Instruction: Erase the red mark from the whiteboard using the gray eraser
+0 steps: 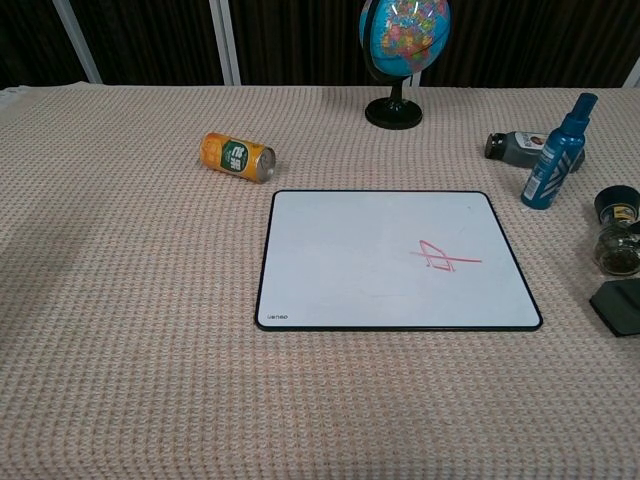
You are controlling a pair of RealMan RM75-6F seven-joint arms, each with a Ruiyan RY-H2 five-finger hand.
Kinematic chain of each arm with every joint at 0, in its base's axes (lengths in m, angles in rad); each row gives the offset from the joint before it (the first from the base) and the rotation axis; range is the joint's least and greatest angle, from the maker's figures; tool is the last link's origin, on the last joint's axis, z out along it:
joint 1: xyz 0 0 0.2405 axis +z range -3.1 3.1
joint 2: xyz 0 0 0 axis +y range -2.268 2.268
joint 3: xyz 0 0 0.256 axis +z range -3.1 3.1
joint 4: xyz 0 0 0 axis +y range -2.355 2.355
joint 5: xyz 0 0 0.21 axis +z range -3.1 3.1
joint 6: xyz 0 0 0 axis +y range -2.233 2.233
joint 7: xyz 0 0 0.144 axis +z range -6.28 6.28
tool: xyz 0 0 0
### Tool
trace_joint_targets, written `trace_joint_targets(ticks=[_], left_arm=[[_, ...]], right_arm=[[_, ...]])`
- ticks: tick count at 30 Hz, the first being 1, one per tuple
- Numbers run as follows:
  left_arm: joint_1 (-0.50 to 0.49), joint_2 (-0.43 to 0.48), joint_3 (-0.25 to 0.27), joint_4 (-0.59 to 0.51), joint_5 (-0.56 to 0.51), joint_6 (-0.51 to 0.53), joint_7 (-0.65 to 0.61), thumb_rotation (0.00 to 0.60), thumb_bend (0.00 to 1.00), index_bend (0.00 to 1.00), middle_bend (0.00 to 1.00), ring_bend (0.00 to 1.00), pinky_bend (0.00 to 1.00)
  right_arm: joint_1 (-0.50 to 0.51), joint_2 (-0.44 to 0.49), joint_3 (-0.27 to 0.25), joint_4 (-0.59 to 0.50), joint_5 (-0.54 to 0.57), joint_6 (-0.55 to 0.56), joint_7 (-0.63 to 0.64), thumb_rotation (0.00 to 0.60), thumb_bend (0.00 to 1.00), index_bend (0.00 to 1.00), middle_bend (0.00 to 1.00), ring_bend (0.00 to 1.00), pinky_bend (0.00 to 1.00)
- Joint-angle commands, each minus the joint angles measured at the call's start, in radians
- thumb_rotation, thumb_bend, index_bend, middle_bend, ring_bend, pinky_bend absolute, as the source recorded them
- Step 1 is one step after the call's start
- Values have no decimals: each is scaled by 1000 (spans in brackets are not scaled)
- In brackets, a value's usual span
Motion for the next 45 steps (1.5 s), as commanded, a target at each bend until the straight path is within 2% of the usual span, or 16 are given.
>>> trace_joint_targets(ticks=[1, 8, 16, 26, 45], left_arm=[[0, 0, 0, 0, -2, -2, 0, 600, 735, 109, 46, 0, 0], [-1, 1, -2, -1, -6, -3, 1, 600, 735, 109, 46, 0, 0], [0, 0, -2, -2, -10, -4, 5, 600, 735, 109, 46, 0, 0], [0, -2, -3, -2, -14, -6, 12, 600, 735, 109, 46, 0, 0], [0, -5, -1, -5, -20, -12, 21, 600, 735, 110, 46, 0, 0]], right_arm=[[10, -29, 0, 22, 4, -10, -19, 600, 225, 178, 202, 210, 162], [22, -66, -1, 68, 7, -19, -35, 600, 288, 238, 234, 219, 162], [36, -83, 0, 111, 15, -29, -33, 600, 301, 274, 288, 258, 162], [62, -98, 11, 159, 33, -55, -24, 600, 364, 324, 347, 310, 162], [95, -82, 13, 155, 54, -86, -42, 600, 391, 381, 413, 365, 164]])
